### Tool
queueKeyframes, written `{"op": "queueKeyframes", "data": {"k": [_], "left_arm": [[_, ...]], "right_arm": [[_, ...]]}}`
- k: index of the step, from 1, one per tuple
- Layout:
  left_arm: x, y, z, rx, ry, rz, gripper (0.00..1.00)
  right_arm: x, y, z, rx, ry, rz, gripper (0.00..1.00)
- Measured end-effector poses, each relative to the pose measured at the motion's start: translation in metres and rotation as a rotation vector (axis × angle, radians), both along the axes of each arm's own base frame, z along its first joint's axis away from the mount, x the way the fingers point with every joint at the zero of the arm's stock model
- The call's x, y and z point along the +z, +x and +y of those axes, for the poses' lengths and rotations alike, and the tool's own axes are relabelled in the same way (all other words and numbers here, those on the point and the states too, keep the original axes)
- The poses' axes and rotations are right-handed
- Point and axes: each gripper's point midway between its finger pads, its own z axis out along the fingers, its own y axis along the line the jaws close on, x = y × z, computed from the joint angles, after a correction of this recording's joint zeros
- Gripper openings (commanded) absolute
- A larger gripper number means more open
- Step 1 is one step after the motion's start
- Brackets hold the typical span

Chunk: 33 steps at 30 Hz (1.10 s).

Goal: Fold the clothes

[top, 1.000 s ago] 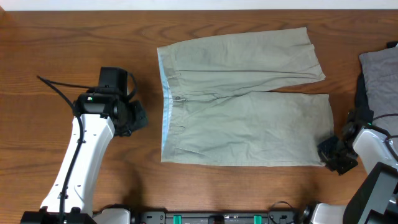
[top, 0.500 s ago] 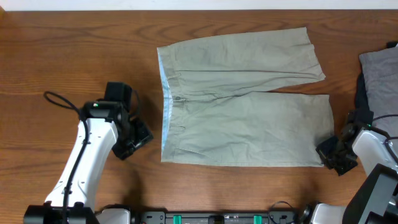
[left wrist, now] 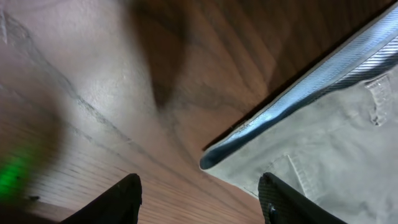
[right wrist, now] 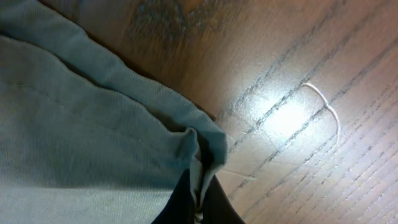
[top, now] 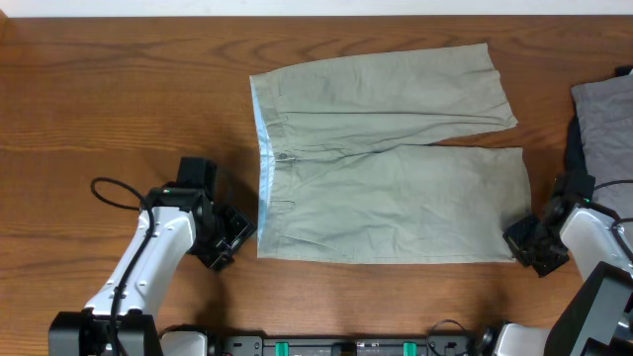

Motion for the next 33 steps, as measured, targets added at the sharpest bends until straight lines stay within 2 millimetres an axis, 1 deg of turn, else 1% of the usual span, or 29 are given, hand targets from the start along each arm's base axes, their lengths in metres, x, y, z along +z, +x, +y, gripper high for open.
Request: {"op": "queueKeyframes", "data": {"k": [3, 7, 13, 17, 20, 26, 30, 33], "left_arm": [[0.001, 0.004, -0.002, 0.018, -0.012, -0.010, 0.60], [0.001, 0.004, -0.007, 0.019, -0.023, -0.009, 0.59], [0.002, 0.006, -0.027, -0.061, -0.037, -0.042, 0.59], [0.002, 0.003, -0.037, -0.105, -0.030, -0.051, 0.56], [0.001, 0.002, -0.039, -0.113, -0.012, -0.050, 0.56], [0.000, 0.003, -0.036, -0.066, 0.010, -0.039, 0.56], [-0.001, 0.003, -0.035, -0.017, 0.017, -0.025, 0.56], [-0.005, -0.002, -0.034, 0.041, 0.021, 0.005, 0.56]], "right_arm": [[0.000, 0.001, 0.000, 0.000, -0.001, -0.003, 0.01], [0.000, 0.001, 0.000, 0.001, -0.001, -0.002, 0.01], [0.000, 0.001, 0.000, 0.001, -0.001, -0.003, 0.02], [0.000, 0.001, 0.000, 0.001, 0.001, -0.003, 0.02], [0.000, 0.001, 0.000, 0.001, 0.002, -0.004, 0.02], [0.000, 0.001, 0.000, 0.001, 0.002, -0.003, 0.02], [0.000, 0.001, 0.000, 0.001, 0.003, -0.002, 0.02], [0.000, 0.000, 0.001, 0.001, 0.003, -0.002, 0.02]]}}
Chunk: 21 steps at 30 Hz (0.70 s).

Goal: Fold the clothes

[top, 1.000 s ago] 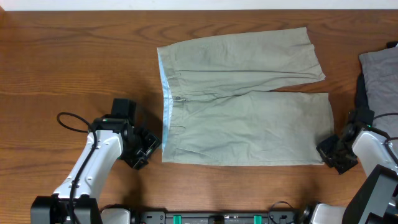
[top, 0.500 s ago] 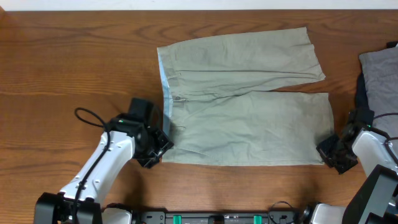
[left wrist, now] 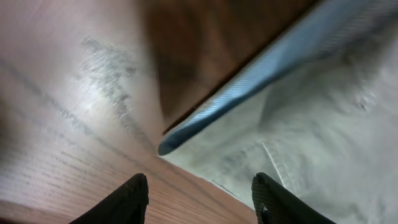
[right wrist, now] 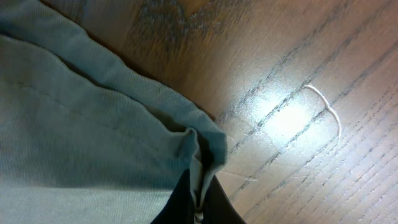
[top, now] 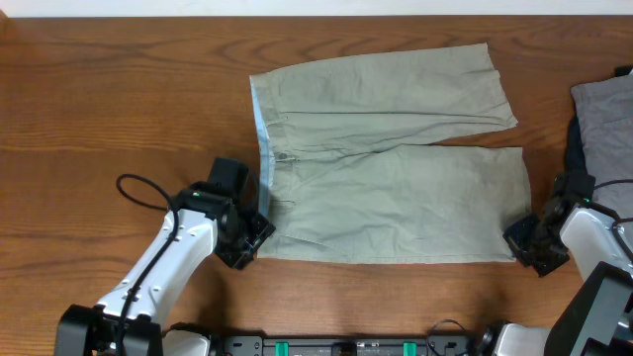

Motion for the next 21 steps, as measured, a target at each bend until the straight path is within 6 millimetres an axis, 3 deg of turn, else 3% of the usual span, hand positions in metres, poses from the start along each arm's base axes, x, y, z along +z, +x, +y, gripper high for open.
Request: {"op": "queueKeyframes", "data": {"k": [6, 15, 21], "left_arm": [[-0.016, -0.012, -0.002, 0.083, 0.006, 0.038, 0.56], [-0.021, 0.000, -0.009, 0.102, -0.006, -0.025, 0.57], [-0.026, -0.004, -0.007, 0.110, 0.003, -0.015, 0.57]], "right_arm": [[0.000, 0.000, 0.000, 0.000, 0.000, 0.000, 0.03], [0.000, 0.000, 0.000, 0.000, 0.000, 0.001, 0.04], [0.000, -0.001, 0.000, 0.000, 0.001, 0.002, 0.06]]}}
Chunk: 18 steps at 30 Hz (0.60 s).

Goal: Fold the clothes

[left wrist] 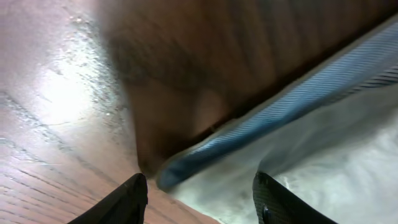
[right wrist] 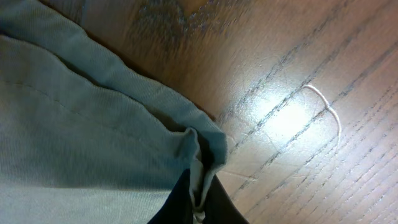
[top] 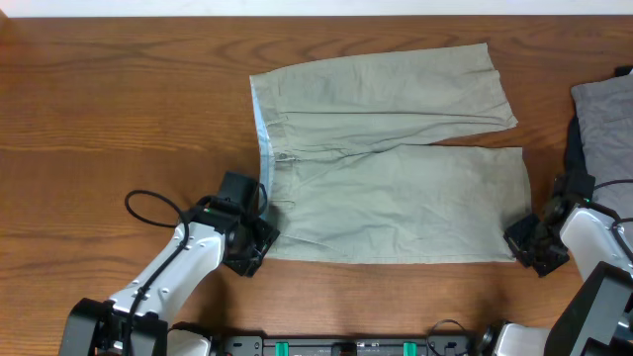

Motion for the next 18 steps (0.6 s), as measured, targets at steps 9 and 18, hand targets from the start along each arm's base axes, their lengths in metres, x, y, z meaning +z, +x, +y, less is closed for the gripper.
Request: {"op": "queueKeyframes", "data": {"k": [9, 18], "left_arm": [[-0.0003, 0.0014, 0.0002, 0.003, 0.002, -0.005, 0.48], [-0.0061, 0.0023, -0.0041, 0.008, -0.013, 0.027, 0.25]], "right_arm": [[0.0000, -0.0002, -0.0003, 0.000, -0.002, 0.001, 0.09], [0.0001, -0.0011, -0.0007, 0.000, -0.005, 0.005, 0.10]]}}
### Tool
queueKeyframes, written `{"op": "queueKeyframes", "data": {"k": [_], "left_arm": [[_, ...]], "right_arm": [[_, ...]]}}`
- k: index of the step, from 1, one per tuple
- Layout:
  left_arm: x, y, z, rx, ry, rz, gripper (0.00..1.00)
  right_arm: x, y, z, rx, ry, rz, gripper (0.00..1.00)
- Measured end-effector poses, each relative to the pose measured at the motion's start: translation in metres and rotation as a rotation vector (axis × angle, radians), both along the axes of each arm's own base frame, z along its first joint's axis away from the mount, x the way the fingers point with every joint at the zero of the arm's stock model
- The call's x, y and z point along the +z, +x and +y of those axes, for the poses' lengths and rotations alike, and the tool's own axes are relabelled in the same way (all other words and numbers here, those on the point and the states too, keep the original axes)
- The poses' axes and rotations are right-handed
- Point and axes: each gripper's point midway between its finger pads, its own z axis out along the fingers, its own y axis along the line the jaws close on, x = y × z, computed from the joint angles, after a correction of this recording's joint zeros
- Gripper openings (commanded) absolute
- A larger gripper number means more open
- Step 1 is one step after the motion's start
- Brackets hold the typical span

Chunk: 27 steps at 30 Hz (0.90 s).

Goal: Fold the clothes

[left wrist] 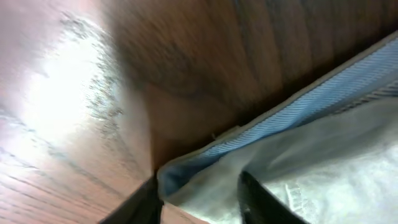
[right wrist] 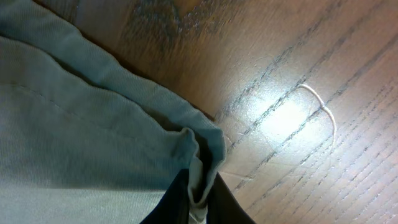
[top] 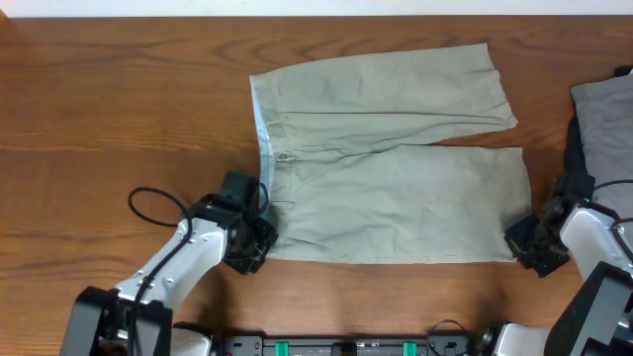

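Observation:
Khaki shorts (top: 396, 188) lie flat on the wooden table (top: 119, 99), waistband to the left, legs to the right. My left gripper (top: 259, 240) sits at the near corner of the waistband. In the left wrist view that gripper (left wrist: 199, 202) is open, its fingers (left wrist: 144, 202) straddling the blue-lined waistband corner (left wrist: 186, 171) with a gap still showing. My right gripper (top: 521, 242) is at the near right hem corner. The right wrist view shows it (right wrist: 198, 199) shut on a pinched fold of the hem (right wrist: 202, 146).
Grey and dark garments (top: 605, 109) lie at the right table edge, just beyond the right arm. The left arm's black cable (top: 148, 203) loops over the table. A short white thread (right wrist: 320, 102) lies on the wood near the hem.
My left gripper's fingers have come closer together around the waistband corner, which now lies deeper between them. The right gripper and the shorts have not moved.
My left gripper stood open on bare wood left of the waistband, then closer to its near corner, then with the corner between its fingers, which now stand narrower. The right gripper stayed shut on the near right hem throughout.

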Motion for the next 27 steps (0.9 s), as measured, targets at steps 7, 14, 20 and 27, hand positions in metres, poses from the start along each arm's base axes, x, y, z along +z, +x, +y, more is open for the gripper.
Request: {"op": "queueKeyframes", "data": {"k": [7, 14, 20, 27], "left_arm": [[-0.001, 0.002, -0.004, -0.010, -0.023, 0.000, 0.06], [0.001, 0.004, -0.007, -0.107, -0.057, -0.033, 0.06], [0.010, -0.005, -0.005, -0.241, -0.085, -0.060, 0.06], [0.032, -0.013, 0.001, -0.343, -0.060, -0.127, 0.06]], "right_arm": [[0.000, 0.001, 0.001, 0.006, 0.005, -0.004, 0.01], [0.000, 0.001, 0.002, 0.048, 0.013, -0.003, 0.01], [0.003, -0.004, 0.012, 0.081, 0.070, 0.016, 0.01], [0.024, -0.007, 0.017, 0.104, 0.092, 0.020, 0.01]]}}
